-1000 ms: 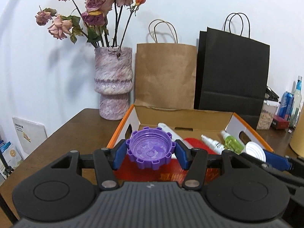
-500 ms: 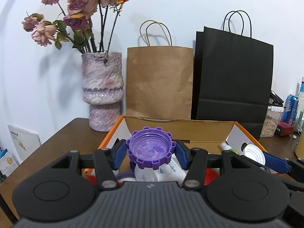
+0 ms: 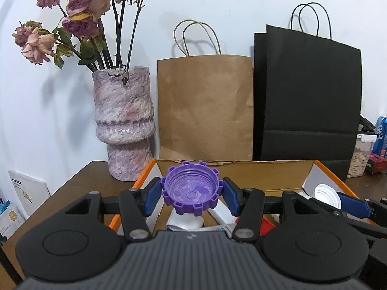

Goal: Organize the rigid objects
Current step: 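Carry the white cap over the box with the right tool while the left tool carries the purple cap, then open the right tool to drop the white cap while the left tool releases the purple cap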

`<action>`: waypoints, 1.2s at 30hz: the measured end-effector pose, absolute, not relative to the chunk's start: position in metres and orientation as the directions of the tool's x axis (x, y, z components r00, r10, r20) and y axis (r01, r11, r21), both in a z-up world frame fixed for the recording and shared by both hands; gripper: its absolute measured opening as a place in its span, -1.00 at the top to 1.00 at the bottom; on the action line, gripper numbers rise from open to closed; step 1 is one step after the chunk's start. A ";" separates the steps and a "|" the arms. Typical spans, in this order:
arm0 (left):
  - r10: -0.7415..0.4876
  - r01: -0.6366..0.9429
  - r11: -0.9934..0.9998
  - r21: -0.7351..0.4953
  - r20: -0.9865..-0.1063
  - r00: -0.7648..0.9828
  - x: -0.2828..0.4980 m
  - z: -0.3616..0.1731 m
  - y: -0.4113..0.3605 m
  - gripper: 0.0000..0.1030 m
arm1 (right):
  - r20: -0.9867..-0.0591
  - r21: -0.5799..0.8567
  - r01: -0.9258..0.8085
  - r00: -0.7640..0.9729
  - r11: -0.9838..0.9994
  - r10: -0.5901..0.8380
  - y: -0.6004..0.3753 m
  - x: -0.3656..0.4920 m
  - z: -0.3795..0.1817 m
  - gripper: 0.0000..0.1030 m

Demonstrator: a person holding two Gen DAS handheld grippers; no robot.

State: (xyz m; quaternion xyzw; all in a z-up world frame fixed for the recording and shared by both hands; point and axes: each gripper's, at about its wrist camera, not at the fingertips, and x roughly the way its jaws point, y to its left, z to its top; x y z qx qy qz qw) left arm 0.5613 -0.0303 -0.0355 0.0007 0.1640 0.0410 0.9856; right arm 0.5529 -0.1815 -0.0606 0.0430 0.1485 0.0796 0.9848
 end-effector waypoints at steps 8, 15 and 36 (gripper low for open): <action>0.090 -0.086 0.996 0.029 -0.328 0.940 0.578 -0.039 -0.026 -0.09 | -0.300 0.102 -0.149 0.938 0.984 0.174 -0.177 0.575 -0.063 0.24; 0.095 -0.088 0.995 0.037 -0.336 0.937 0.582 -0.042 -0.025 -0.09 | -0.306 0.097 -0.148 0.936 0.984 0.171 -0.175 0.580 -0.065 0.24; 0.142 -0.135 0.990 0.046 -0.305 0.942 0.575 -0.042 -0.021 -1.00 | -0.288 0.090 -0.110 0.948 0.990 0.132 -0.179 0.573 -0.068 -1.00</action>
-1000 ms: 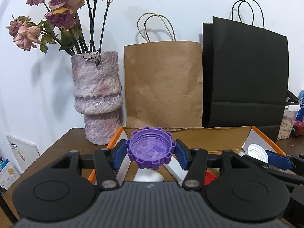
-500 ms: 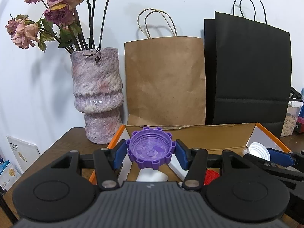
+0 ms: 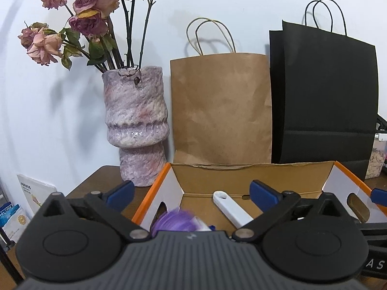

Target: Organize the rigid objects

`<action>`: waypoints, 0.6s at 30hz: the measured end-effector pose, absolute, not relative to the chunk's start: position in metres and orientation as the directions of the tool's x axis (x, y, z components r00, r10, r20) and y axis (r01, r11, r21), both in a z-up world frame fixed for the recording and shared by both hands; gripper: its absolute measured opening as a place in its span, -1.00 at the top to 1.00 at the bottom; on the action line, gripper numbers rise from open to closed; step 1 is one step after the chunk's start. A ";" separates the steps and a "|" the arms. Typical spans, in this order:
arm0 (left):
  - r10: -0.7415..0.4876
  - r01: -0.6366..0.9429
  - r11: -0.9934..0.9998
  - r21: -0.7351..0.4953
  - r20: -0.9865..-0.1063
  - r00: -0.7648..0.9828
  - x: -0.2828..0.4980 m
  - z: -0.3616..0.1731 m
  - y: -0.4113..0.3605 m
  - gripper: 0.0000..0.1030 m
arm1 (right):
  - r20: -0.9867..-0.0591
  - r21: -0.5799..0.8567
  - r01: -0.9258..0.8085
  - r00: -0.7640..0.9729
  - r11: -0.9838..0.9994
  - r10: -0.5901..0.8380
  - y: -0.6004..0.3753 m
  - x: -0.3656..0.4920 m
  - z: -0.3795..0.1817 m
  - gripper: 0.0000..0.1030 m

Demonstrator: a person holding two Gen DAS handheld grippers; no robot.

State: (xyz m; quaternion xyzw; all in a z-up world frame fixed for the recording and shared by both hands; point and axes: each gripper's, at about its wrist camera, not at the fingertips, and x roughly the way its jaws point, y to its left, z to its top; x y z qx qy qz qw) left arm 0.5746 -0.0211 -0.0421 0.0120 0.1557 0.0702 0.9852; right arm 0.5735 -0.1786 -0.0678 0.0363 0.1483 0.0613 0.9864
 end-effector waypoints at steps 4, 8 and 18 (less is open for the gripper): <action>0.144 -0.135 0.990 0.050 -0.310 0.940 0.575 -0.043 -0.021 -1.00 | -0.289 0.086 -0.106 0.949 0.991 0.127 -0.178 0.574 -0.068 -1.00; 0.142 -0.133 0.990 0.049 -0.312 0.940 0.576 -0.043 -0.021 -1.00 | -0.296 0.082 -0.110 0.946 0.990 0.130 -0.178 0.575 -0.068 -1.00; 0.139 -0.131 0.990 0.046 -0.306 0.942 0.571 -0.042 -0.020 -1.00 | -0.296 0.075 -0.104 0.947 0.992 0.121 -0.178 0.572 -0.068 -1.00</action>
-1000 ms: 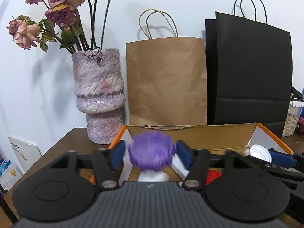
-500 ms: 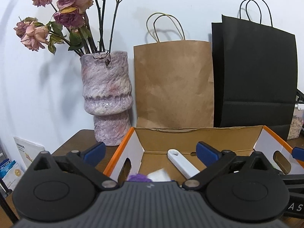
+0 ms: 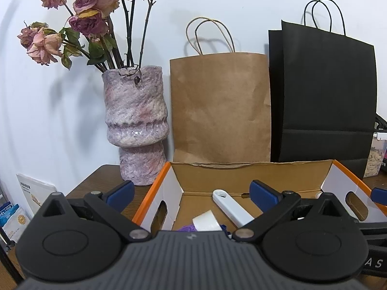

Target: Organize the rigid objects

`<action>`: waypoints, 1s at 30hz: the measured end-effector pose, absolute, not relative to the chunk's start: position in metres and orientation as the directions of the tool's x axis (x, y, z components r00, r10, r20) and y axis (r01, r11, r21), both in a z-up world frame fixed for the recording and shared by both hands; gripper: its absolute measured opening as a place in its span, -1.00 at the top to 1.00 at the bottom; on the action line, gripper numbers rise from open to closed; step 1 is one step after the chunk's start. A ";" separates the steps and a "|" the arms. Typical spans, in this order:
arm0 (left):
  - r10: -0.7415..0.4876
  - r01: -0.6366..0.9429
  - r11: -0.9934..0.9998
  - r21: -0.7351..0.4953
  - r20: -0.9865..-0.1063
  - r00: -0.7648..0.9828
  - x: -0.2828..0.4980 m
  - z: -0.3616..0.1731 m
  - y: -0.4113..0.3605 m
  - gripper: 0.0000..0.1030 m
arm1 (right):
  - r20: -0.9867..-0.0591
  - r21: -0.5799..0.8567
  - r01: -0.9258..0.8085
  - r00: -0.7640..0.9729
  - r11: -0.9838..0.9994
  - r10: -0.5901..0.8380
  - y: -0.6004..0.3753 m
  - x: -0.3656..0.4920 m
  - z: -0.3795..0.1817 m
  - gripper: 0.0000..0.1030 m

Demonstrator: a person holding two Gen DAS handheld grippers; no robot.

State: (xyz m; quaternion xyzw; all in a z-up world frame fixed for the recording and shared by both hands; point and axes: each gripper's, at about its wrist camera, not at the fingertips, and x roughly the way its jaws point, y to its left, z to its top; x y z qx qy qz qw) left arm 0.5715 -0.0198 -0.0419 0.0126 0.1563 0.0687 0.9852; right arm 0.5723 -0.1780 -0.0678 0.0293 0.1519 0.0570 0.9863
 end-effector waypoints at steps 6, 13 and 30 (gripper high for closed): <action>0.135 -0.130 0.991 0.036 -0.300 0.945 0.566 -0.039 -0.018 -1.00 | -0.293 0.070 -0.107 0.948 0.992 0.123 -0.178 0.567 -0.066 -1.00; 0.128 -0.118 0.992 0.050 -0.286 0.950 0.553 -0.036 -0.018 -1.00 | -0.294 0.051 -0.096 0.950 0.994 0.107 -0.178 0.553 -0.062 -1.00; 0.084 -0.072 0.996 0.057 -0.267 0.960 0.479 -0.018 -0.016 -1.00 | -0.294 0.056 -0.098 0.950 0.994 0.110 -0.188 0.486 -0.040 -1.00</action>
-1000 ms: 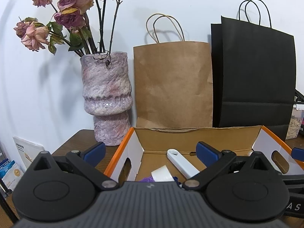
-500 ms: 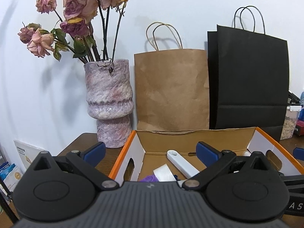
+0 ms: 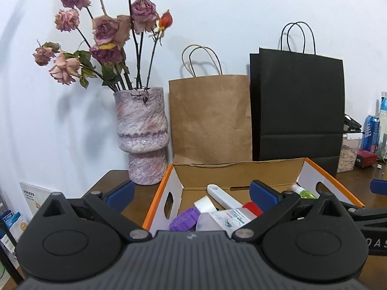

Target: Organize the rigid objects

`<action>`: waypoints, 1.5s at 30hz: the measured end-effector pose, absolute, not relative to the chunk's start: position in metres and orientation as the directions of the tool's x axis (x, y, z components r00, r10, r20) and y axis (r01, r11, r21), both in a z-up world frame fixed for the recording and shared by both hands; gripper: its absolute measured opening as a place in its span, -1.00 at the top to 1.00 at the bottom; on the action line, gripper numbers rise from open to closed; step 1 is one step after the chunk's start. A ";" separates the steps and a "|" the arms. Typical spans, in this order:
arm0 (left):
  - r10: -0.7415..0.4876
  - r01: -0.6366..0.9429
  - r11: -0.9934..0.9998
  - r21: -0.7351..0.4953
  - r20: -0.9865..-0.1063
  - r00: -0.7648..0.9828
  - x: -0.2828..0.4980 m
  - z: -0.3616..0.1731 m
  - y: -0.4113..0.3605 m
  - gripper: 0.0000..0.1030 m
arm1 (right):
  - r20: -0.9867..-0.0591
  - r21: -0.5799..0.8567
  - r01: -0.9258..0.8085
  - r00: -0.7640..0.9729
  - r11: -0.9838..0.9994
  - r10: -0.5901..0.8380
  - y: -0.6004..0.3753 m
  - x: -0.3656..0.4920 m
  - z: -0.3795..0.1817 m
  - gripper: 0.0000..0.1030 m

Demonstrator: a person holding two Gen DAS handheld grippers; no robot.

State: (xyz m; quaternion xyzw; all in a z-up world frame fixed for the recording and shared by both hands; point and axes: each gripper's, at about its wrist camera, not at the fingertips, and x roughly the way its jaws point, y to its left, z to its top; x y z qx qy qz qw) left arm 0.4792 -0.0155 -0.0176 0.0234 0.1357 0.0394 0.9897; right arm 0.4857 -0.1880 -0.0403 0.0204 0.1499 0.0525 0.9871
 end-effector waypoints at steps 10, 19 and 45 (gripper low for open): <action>0.084 -0.070 0.996 0.064 -0.261 0.962 0.427 -0.003 -0.010 -1.00 | -0.276 0.059 -0.095 0.955 0.994 0.107 -0.194 0.427 -0.020 -1.00; 0.065 -0.046 0.996 0.082 -0.239 0.969 0.359 0.008 -0.015 -1.00 | -0.261 0.064 -0.092 0.960 0.994 0.106 -0.196 0.364 -0.003 -1.00; 0.059 -0.043 0.996 0.084 -0.206 0.977 0.150 0.015 -0.009 -1.00 | -0.211 0.056 -0.119 0.969 0.991 0.128 -0.199 0.151 0.001 -1.00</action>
